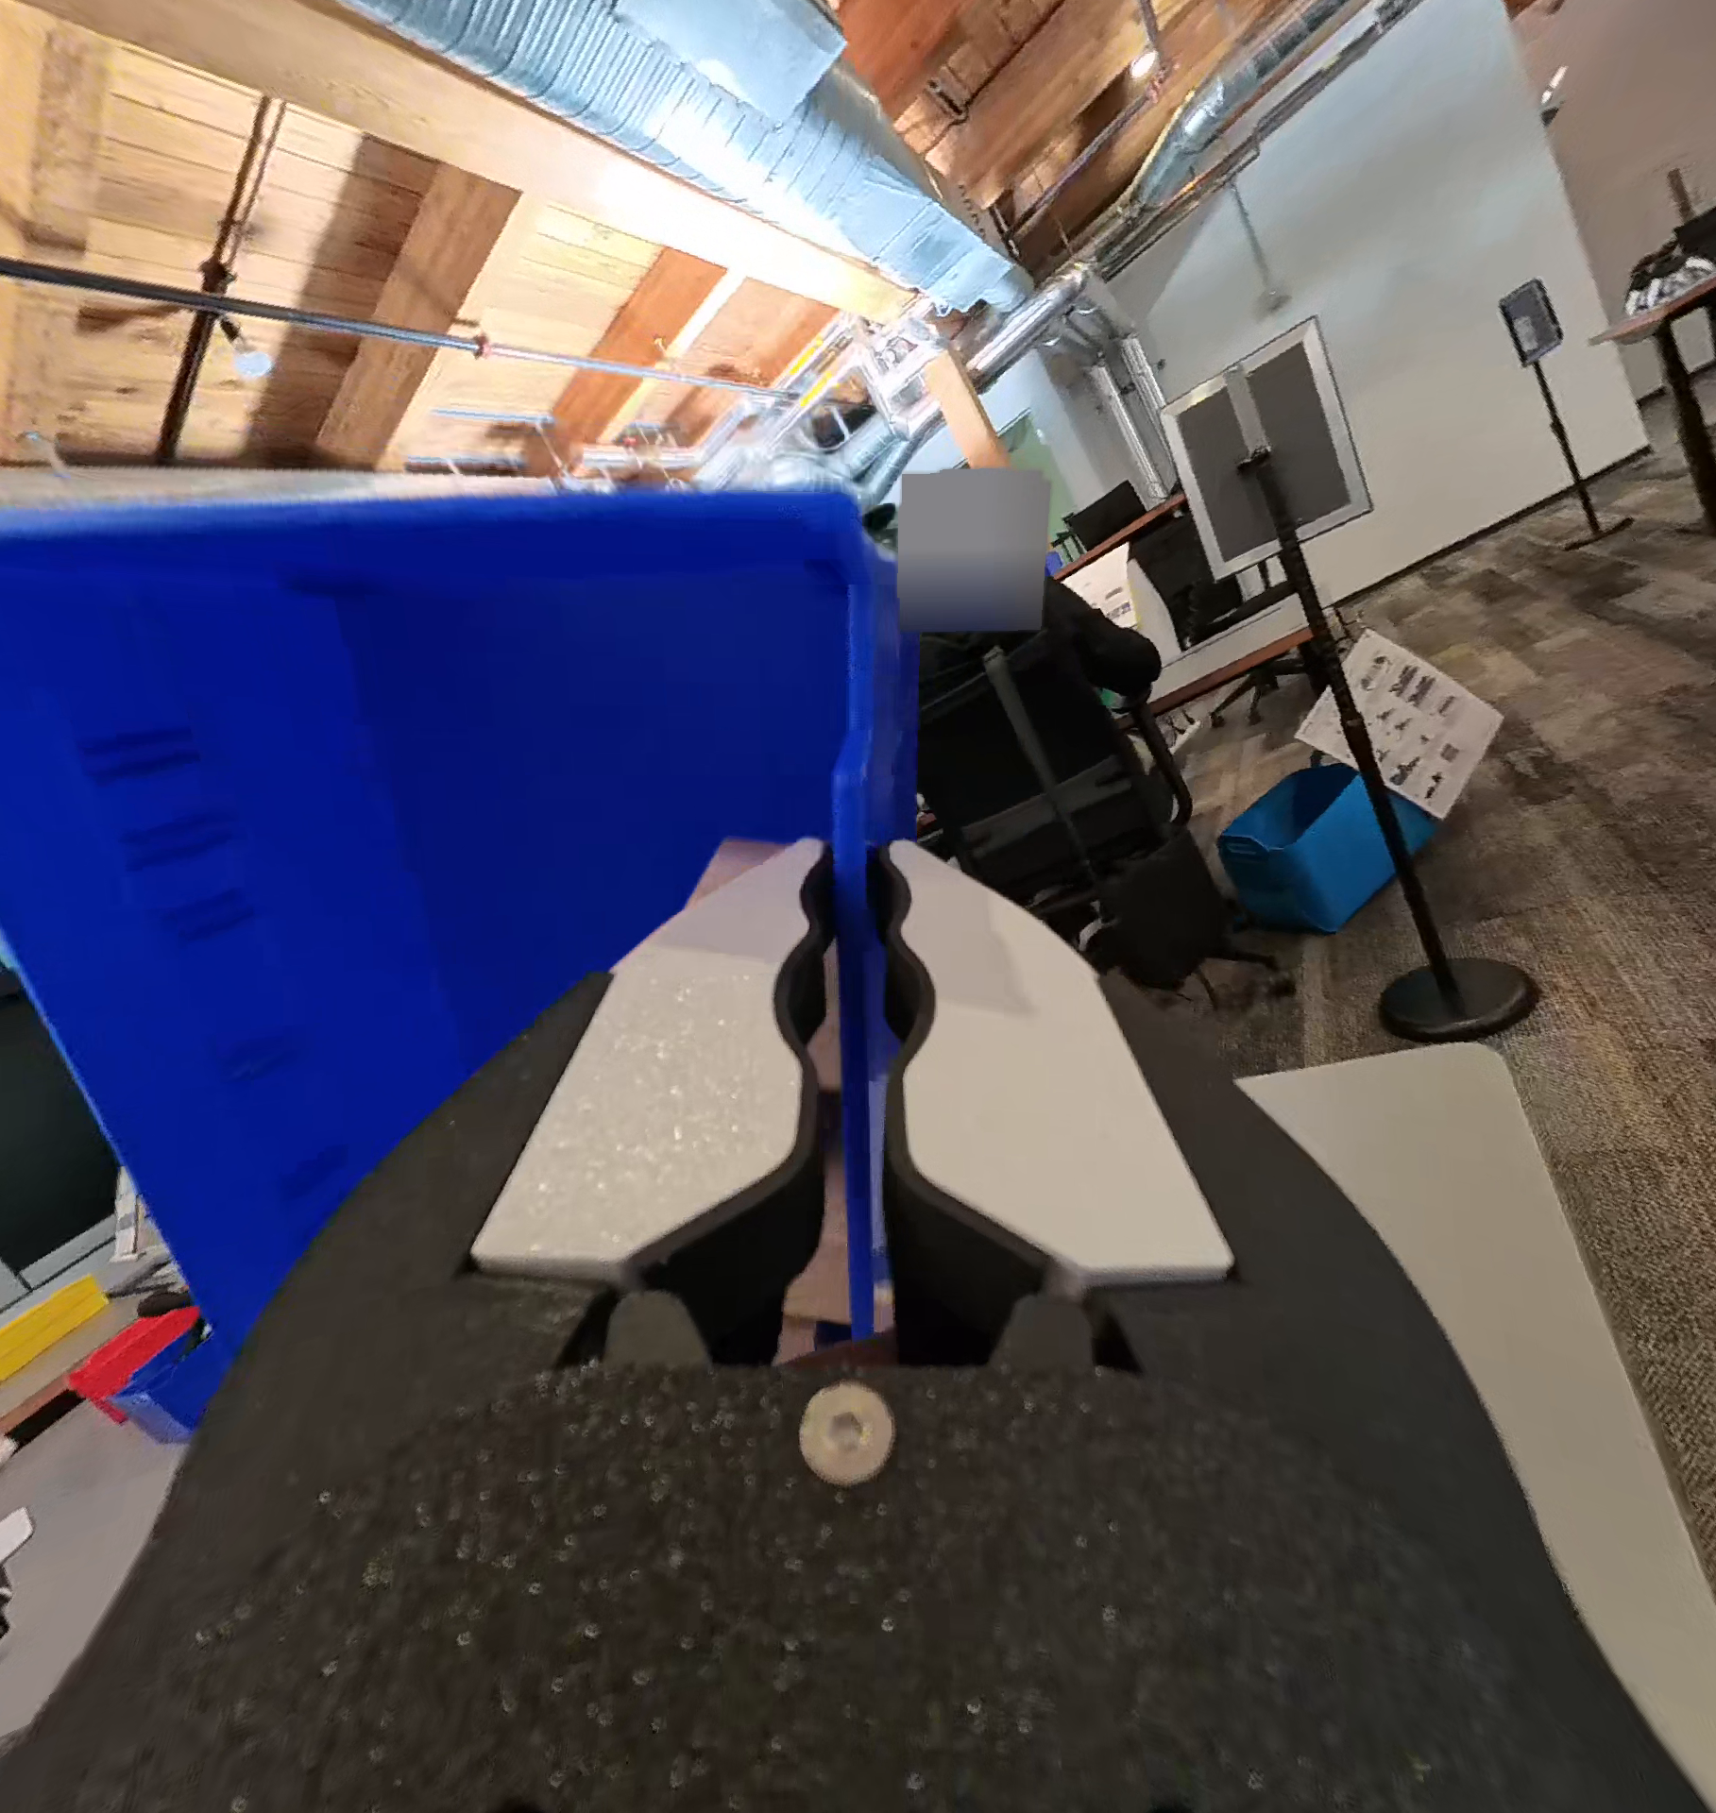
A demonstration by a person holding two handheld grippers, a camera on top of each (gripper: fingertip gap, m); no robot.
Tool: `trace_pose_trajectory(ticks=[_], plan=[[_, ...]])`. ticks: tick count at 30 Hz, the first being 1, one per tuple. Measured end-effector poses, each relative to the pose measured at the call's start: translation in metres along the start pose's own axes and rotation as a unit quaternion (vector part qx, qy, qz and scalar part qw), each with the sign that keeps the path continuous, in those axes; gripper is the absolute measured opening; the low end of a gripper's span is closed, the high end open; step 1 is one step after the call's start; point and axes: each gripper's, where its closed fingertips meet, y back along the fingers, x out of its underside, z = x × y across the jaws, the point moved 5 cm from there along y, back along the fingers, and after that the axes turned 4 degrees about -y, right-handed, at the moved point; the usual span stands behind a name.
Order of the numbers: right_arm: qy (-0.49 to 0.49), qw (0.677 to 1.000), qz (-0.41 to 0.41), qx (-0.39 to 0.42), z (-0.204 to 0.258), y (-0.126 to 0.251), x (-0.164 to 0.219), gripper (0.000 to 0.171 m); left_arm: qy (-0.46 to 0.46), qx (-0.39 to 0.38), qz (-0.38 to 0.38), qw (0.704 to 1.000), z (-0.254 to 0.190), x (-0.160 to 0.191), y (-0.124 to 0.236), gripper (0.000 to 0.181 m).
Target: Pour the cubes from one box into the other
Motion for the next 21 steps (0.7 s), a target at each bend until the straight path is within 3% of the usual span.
trace_pose_trajectory(ticks=[7, 21], plan=[[-0.013, 0.999, 0.045, 0.021, -0.02, 0.002, 0.004, 0.004, -0.024, 0.016, -0.01, 1.0, -0.018, 0.004, 0.008, 0.004], [0.064, 0.987, 0.143, 0.02, 0.002, -0.006, 0.008, 0.005, -0.028, 0.012, 0.002, 1.0, -0.009, 0.023, 0.021, 0.006]])
